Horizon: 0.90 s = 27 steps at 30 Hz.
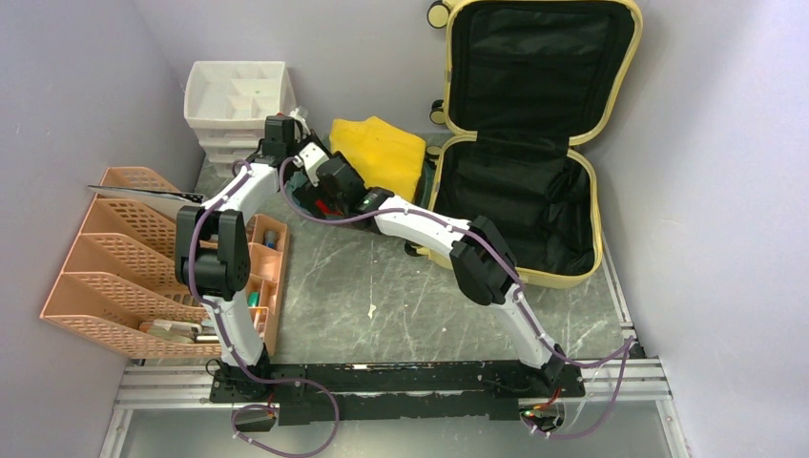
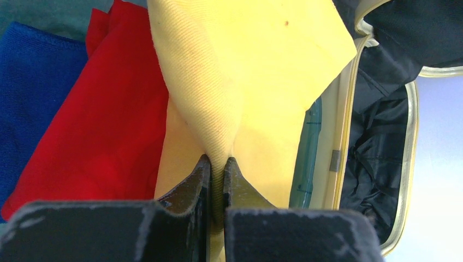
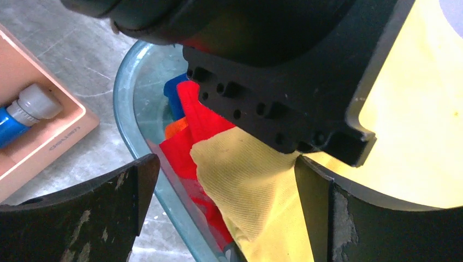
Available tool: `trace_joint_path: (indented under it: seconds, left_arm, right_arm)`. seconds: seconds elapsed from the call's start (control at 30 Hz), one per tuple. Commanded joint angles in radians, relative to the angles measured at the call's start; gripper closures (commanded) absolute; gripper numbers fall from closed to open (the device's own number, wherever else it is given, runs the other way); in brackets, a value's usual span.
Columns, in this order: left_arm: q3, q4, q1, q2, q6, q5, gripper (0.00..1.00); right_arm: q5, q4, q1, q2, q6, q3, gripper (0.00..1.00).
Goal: Open, take out, and arrange the luggage
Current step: Adjust the clothes in the bin.
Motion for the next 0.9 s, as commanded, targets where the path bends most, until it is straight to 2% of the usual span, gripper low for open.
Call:
trace_joint_path:
  seconds: [0.0, 0.17, 0.73, 0.8, 0.87]
  left_arm:
    - [0.011, 0.052, -0.024, -0.065, -0.029, 0.061, 0.95]
    - [0.01, 0.052, -0.024, -0.069, -0.031, 0.062, 0.95]
    - [0.018, 0.044, -0.022, -0.065, -0.027, 0.063, 0.95]
    - [0.019, 0.043, -0.022, -0.065, -0.026, 0.063, 0.95]
    - [0.021, 0.042, -0.022, -0.064, -0.026, 0.062, 0.95]
  right_arm:
    - [0.096, 0.078, 0.018, 0.002, -0.037, -0.005, 0.0]
    - [0.162, 0.109, 0.02, 0.027, -0.079, -0.013, 0.0]
    - [0.205, 0.103, 0.04, 0.071, -0.099, -0.049, 0.0]
    - [0.211, 0.101, 0.04, 0.068, -0.104, -0.059, 0.06]
    - [0.211, 0.097, 0.04, 0.059, -0.104, -0.072, 0.17]
